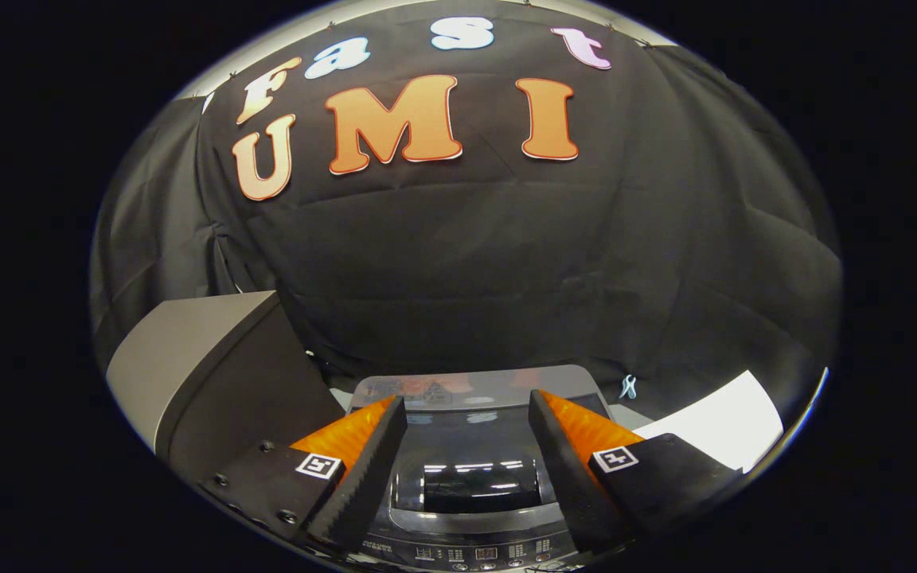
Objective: Put the clothes into the washing machine and then close the washing machine lid.
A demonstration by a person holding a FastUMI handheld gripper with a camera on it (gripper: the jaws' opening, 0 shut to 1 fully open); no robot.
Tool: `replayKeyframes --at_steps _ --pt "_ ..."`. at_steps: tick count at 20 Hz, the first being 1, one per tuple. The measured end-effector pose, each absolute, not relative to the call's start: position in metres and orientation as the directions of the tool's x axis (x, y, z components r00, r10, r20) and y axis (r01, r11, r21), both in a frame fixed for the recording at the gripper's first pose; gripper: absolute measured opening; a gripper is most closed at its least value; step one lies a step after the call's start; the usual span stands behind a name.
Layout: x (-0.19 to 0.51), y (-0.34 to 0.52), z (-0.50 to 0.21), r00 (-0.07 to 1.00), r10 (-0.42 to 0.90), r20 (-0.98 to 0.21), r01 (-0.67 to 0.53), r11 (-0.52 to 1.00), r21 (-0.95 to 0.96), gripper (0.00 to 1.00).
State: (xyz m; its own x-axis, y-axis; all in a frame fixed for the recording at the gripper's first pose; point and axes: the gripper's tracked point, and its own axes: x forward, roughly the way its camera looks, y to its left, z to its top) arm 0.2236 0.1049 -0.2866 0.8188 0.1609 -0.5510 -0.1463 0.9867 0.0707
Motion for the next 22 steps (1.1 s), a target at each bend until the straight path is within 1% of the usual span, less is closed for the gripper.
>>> replayKeyframes --at_steps 7,12,17,22 --pt "0.223 0.112 -0.230 0.868 0.188 -0.459 -0.150 0.982 0.118 0.99" --pt "0.222 0.108 -0.154 0.922 0.191 -0.338 -0.173 0.982 0.081 0.99" --pt "0.210 0.107 -0.075 0.952 0.211 -0.223 -0.203 0.977 0.059 0.99" --pt "0.193 0.111 -0.024 0.959 0.239 -0.149 -0.228 0.970 0.086 0.98"
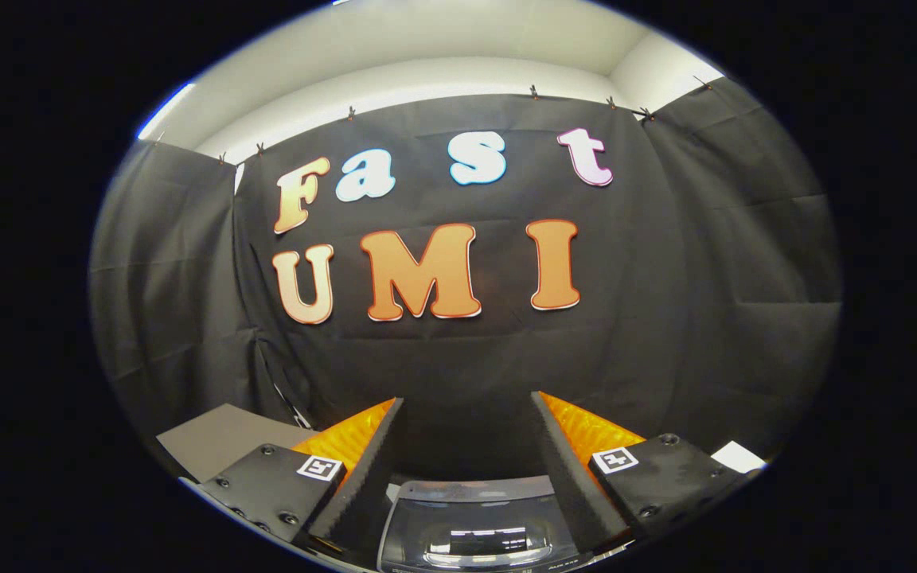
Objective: Put the clothes into the washing machine and then close the washing machine lid.
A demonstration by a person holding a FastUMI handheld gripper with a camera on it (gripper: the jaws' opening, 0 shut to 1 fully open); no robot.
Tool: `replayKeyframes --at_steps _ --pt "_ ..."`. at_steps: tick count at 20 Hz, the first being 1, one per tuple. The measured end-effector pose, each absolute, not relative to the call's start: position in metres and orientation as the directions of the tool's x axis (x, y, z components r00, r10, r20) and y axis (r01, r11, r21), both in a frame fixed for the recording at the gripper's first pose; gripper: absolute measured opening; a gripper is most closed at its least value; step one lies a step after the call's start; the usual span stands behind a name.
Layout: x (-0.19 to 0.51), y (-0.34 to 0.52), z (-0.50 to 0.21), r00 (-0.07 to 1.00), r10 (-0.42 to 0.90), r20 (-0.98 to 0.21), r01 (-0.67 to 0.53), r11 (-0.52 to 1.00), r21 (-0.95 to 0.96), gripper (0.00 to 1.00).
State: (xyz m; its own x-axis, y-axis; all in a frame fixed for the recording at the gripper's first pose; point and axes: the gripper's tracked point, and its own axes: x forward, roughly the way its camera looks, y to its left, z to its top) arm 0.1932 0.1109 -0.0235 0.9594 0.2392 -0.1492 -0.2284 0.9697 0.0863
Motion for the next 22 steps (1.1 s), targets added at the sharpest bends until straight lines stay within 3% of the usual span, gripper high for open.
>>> replayKeyframes --at_steps 9,13,22 --pt "0.167 0.101 0.028 0.970 0.236 -0.050 -0.237 0.971 -0.008 0.98" --pt "0.164 0.100 0.040 0.969 0.244 -0.026 -0.243 0.969 0.034 0.98" --pt "0.166 0.062 0.051 0.988 0.153 0.014 -0.153 0.987 0.055 0.98"
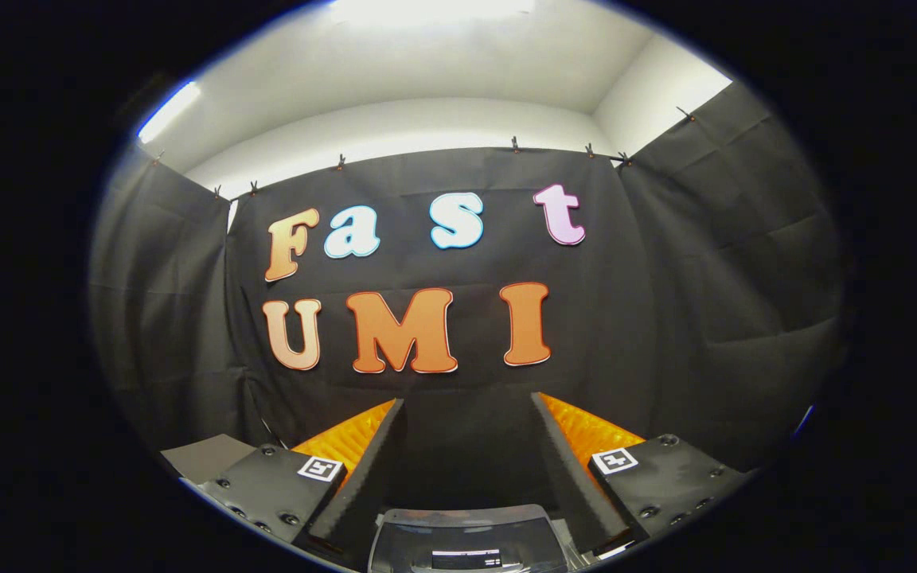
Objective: Put the clothes into the washing machine and then close the washing machine lid.
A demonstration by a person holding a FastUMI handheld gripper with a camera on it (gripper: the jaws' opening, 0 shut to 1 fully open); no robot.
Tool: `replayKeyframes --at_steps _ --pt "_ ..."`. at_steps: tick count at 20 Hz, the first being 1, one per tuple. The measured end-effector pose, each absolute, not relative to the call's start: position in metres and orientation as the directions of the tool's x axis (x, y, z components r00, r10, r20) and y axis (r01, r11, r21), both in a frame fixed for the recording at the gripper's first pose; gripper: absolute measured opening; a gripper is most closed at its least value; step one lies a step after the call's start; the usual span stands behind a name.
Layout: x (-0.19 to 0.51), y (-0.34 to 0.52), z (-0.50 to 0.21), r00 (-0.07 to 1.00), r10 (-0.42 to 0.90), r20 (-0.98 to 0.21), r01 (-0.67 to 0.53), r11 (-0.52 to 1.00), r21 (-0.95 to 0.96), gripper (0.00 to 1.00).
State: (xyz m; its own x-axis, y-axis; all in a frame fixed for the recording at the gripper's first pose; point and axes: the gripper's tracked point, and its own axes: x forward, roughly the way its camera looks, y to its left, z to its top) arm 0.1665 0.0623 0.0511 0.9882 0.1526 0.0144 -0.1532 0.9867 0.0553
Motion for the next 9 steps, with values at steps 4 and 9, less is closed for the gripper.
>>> replayKeyframes --at_steps 4,9 --pt "0.1625 0.0616 0.0522 0.988 0.155 0.014 -0.155 0.986 0.062 0.98" --pt "0.1617 0.0591 0.0514 0.988 0.153 0.008 -0.154 0.986 0.069 0.98"
